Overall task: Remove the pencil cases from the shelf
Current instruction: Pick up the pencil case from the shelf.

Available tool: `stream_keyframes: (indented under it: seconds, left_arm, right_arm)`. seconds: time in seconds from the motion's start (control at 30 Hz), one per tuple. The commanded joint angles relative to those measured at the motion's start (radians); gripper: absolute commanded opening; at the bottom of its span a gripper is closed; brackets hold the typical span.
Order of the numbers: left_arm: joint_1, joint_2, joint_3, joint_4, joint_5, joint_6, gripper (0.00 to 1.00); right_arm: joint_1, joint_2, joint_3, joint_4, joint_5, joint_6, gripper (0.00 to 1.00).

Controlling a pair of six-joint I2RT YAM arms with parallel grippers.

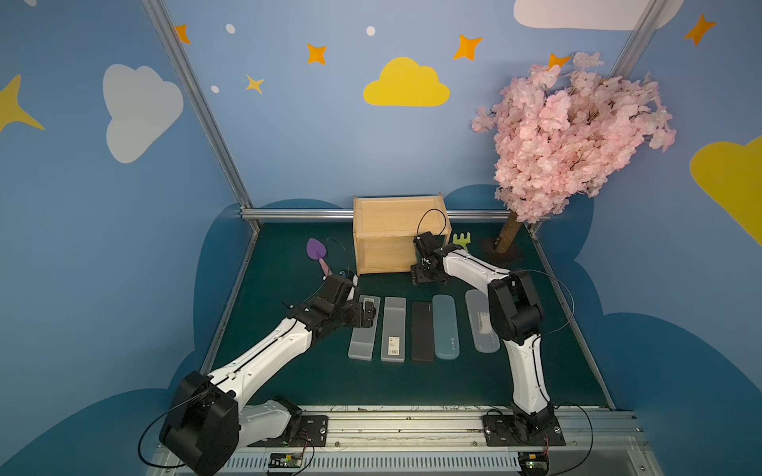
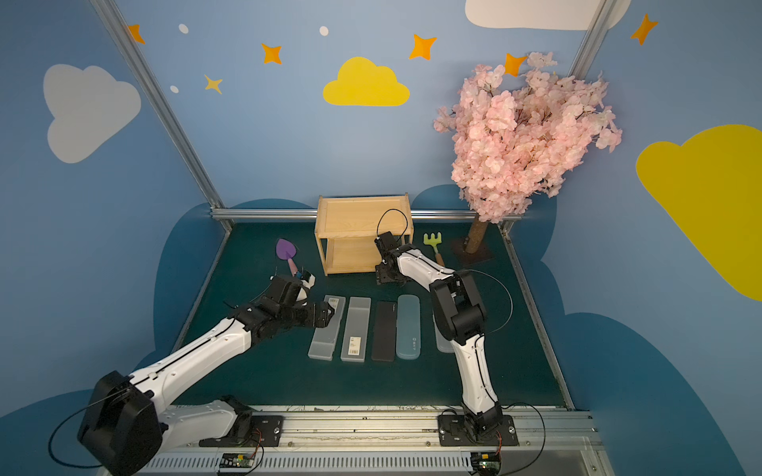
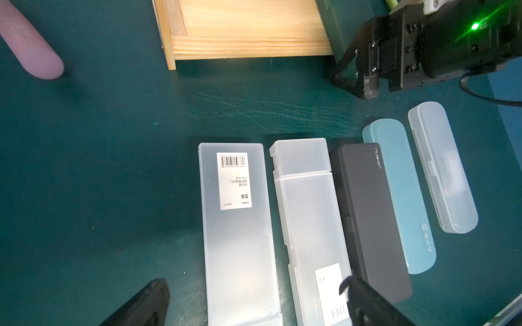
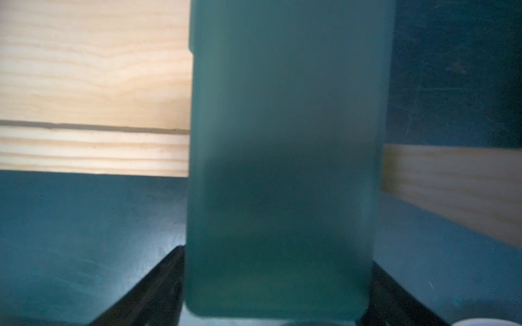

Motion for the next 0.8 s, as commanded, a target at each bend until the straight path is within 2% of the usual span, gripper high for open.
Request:
stream_keyframes:
  seconds: [0.0, 0.07, 0.17, 0.3, 0.77]
  left_arm:
    - [0.008, -0.020, -0.010, -0.010, -0.009, 0.001, 1.00]
    - [0.008, -0.020, -0.009, -0.013, -0.009, 0.001, 1.00]
    - [0.010, -0.027, -0.009, -0.012, -0.005, -0.001, 1.00]
    - [0.017, -0.031, -0.006, -0.008, 0.016, -0.008, 1.00]
    - [0.058, 0.067, 0.128, -0.073, 0.143, -0.119, 1.00]
  right_arm:
    - [0.004, 0.020, 0.026, 0.012, 0.013, 0.001, 0.77]
    - [0.005, 0.020, 0.027, 0.011, 0.013, -0.001, 0.75]
    - [0.005, 0.013, 0.025, 0.001, 0.011, -0.004, 0.66]
    - [0.014, -0.024, -0.008, -0.004, 0.011, -0.001, 0.60]
    - [0.153, -0.365, -0.294, -0.009, 0.055, -0.008, 0.58]
